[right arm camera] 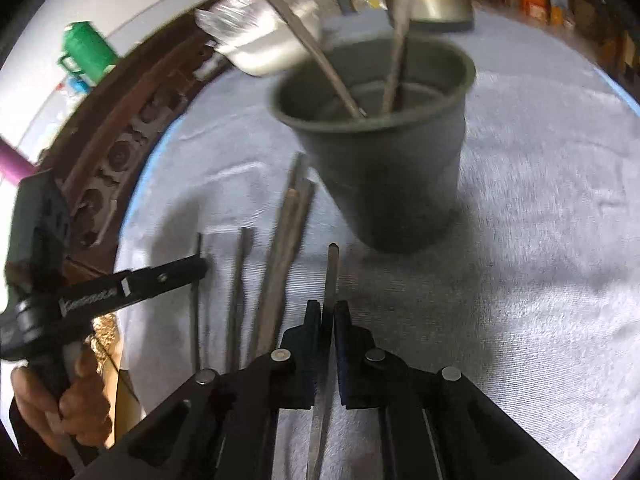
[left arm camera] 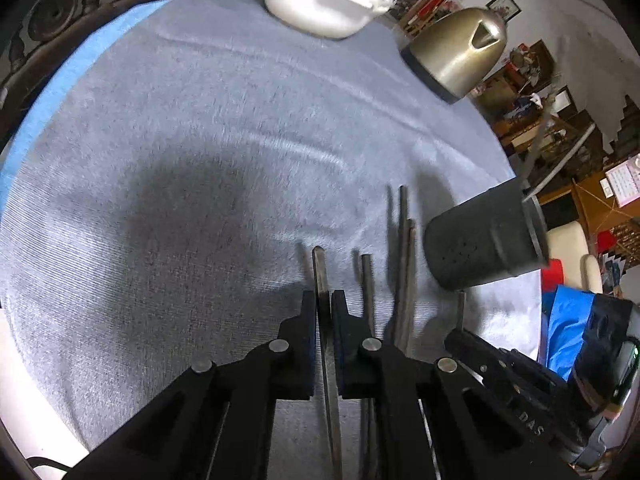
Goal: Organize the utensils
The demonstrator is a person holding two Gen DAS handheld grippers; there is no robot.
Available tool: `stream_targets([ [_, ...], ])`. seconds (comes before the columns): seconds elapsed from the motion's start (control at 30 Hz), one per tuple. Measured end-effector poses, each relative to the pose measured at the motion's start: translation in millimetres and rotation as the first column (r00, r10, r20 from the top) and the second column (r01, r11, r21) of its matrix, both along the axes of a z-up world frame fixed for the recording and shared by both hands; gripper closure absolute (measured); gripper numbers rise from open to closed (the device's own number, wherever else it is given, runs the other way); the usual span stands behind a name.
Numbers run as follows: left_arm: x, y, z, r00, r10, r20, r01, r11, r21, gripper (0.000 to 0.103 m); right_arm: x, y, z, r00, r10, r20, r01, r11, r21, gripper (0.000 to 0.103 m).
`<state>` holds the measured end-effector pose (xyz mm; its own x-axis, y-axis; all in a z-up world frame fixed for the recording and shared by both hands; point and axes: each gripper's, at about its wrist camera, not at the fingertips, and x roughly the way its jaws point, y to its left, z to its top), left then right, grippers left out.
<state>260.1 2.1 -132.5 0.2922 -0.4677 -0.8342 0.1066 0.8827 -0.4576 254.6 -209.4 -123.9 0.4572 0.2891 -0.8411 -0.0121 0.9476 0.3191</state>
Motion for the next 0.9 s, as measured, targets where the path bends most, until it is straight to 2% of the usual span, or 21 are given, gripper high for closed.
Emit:
stream_targets([
  [0.13, -12.2, -0.1, 22.8, 0.998, -0.002, 0.064, 0.000, 1.000, 0.022, 0.096, -10.1, 1.8, 19.9, 0.997, 0.038, 0.073, -0.041, 0.999, 0.029, 0.096],
  [0.33, -34.8, -3.1, 56.9, 0.987, -0.013, 0.162, 0.005, 0.999, 0.053, 0.096, -25.1, -8.8, 33.7, 0.987, 0.053, 0.152, -0.065, 0.995, 0.075, 0.096],
  [0.6, -54.1, -6.7, 89.4, 0.967, -0.030, 0.252, 0.020, 0.999, 0.044, 0.096, -47.6, -18.5, 58.8, 0.962, 0.054, 0.267, -0.085, 0.991, 0.105, 0.096],
  [0.67, -56.4, -10.7, 95.1, 0.961, -0.043, 0.274, 0.028, 0.998, 0.059, 0.096, -47.3, -18.6, 61.0, 0.964, 0.054, 0.262, -0.078, 0.994, 0.080, 0.096],
  [0.77, -50.9, -6.8, 87.8, 0.970, -0.033, 0.241, 0.009, 0.995, 0.100, 0.096, -42.0, -22.6, 52.2, 0.978, 0.042, 0.205, -0.063, 0.993, 0.095, 0.096],
  [0.9, -36.7, -0.3, 52.0, 0.995, -0.030, 0.099, 0.020, 0.995, 0.099, 0.096, -33.9, -30.7, 27.4, 0.996, 0.019, 0.085, -0.030, 0.992, 0.125, 0.093],
])
